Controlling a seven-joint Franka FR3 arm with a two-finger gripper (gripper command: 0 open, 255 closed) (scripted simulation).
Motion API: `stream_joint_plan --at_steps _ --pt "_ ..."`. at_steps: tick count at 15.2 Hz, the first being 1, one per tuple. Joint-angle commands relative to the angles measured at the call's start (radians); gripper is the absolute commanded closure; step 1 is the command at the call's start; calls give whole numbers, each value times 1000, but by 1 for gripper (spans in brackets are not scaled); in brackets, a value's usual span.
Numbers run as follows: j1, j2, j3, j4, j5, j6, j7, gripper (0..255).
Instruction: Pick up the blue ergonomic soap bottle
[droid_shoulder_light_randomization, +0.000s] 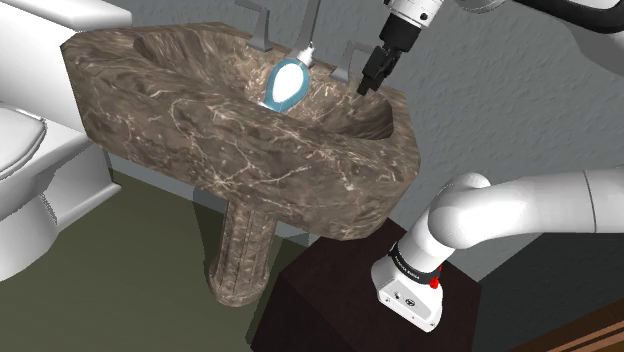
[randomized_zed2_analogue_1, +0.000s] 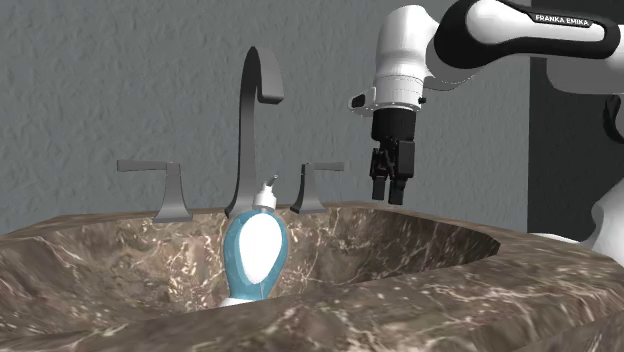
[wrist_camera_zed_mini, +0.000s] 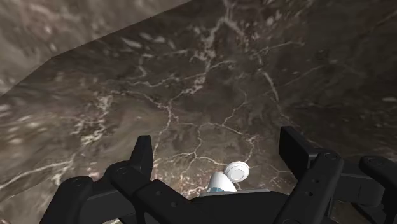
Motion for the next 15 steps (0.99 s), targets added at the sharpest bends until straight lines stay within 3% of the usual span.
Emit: stream_joint_plan --at_steps 1,8,15 --pt "0 0 0 0 0 0 0 0" --pt "0 322 -35 285 61 -7 25 0" --pt "-4 645 -79 639 142 -87 42 0"
